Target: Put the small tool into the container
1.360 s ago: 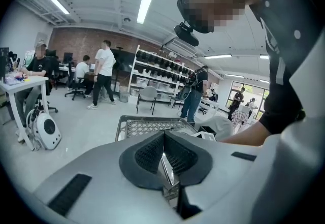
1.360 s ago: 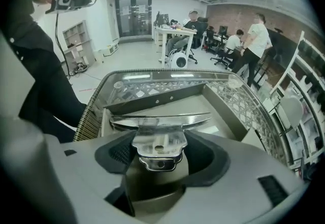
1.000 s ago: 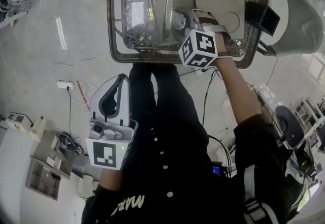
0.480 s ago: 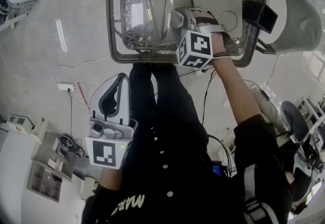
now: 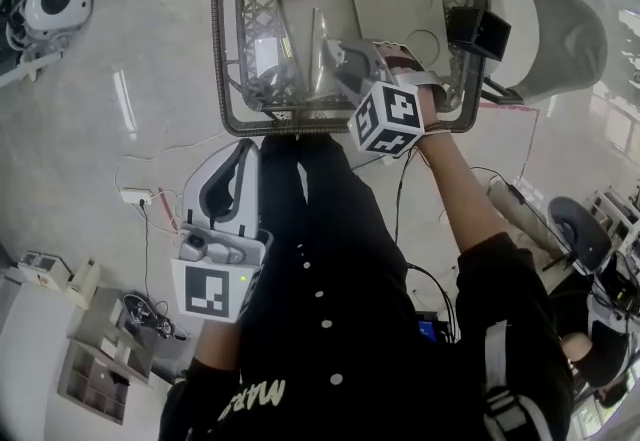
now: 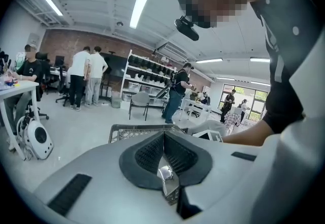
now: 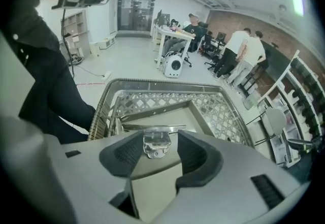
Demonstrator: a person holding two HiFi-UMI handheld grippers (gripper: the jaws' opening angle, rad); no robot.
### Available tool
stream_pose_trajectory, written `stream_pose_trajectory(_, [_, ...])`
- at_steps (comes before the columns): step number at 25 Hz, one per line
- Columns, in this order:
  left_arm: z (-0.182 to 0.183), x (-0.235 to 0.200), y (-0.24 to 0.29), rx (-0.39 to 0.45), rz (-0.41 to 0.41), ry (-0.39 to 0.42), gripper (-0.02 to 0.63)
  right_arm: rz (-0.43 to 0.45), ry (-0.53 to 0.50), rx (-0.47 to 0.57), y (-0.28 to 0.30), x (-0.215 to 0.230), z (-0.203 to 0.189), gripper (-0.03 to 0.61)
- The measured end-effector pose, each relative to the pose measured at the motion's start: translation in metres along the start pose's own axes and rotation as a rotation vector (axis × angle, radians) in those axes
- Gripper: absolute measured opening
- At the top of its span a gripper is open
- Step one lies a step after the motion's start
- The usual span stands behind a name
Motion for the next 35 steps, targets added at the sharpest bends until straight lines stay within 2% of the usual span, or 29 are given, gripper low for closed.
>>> stream_pose_trajectory(6, [0.046,0.008,-0.002,0.058,-0.035,0.032,0.026,-0.133,0.149,0.12,-0.052,0.013,0.047,0.117])
stream_pose_trajectory(10, [0.069,0.015,-0.001,0.091,-0.076,0.057,0.026,-0.189,0.2,0.214,-0.083,0.019,0.079,0.037])
stream_pose_trajectory(13, [0.079,0.021,-0.001,0.109,-0.101,0.057,0.026,-0.209,0.22,0.258,-0.104,0.02,0.099,0.012])
stream_pose_trajectory(16, [0.086,0.028,-0.002,0.113,-0.123,0.059,0.026,-0.245,0.221,0.28,-0.123,0.02,0.115,0.012])
stream_pose_trajectory(20, [0.097,0.032,0.003,0.13,-0.16,0.083,0.026,-0.339,0.237,0.344,-0.153,0.031,0.135,0.012])
stream_pose_trajectory(30, [0.13,0.042,0.013,0.191,-0.212,0.125,0.026,-0.473,0.402,0.536,-0.228,0.043,0.173,0.012])
stream_pose_trajectory(35, [0.14,0.041,0.015,0.21,-0.249,0.185,0.026,-0.541,0.398,0.588,-0.26,0.048,0.187,0.012])
Point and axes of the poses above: the fingertips, and each gripper's own axes: y forward along the fingers, x to its right, z out of its top, the point moved 3 cm from there along -y, backward along the fingers, and after that the axes turned 15 degrees about x, right-handed, at the moved point
